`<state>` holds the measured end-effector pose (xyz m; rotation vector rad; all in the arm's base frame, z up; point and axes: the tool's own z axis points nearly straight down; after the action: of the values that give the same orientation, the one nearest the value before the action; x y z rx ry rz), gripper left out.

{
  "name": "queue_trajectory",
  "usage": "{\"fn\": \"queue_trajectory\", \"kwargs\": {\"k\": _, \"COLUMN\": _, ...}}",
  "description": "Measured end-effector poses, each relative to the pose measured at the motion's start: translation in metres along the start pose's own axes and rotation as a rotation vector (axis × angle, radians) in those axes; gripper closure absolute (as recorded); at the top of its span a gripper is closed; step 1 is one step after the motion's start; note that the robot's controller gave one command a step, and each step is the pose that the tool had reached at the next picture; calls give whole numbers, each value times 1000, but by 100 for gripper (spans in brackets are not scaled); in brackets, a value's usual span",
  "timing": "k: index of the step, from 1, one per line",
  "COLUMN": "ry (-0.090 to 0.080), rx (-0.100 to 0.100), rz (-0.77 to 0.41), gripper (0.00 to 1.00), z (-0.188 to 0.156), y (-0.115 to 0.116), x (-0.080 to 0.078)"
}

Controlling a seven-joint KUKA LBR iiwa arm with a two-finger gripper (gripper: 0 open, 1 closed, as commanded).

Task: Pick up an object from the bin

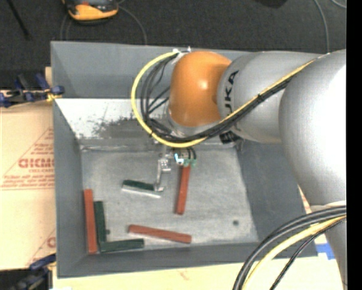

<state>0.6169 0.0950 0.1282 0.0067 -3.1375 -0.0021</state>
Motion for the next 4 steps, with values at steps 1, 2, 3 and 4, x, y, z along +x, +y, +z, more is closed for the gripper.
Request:
{"fn": "queue_trajectory", "kwargs": {"k": 1, "ry": -8, "rx": -1, "rz": 1, "gripper": 0, "z": -5, "y": 0, "x": -2}}
{"fn": "queue_trajectory", "kwargs": {"k": 2, "ry": -7, "rx": -1, "rz": 4, "gripper": 100, "z": 57, "y": -7, "x": 27}}
{"fn": "queue_trajectory", "kwargs": {"k": 3, "ry": -7, "rx": -1, "rz": 4, "gripper": 100, "z": 57, "y": -7, "x": 27}}
{"fn": "queue_trajectory", "kwargs": {"k": 4, "ry": -8, "rx": -1, "rz": 3, "gripper": 100, "z": 57, "y": -7, "x": 27}}
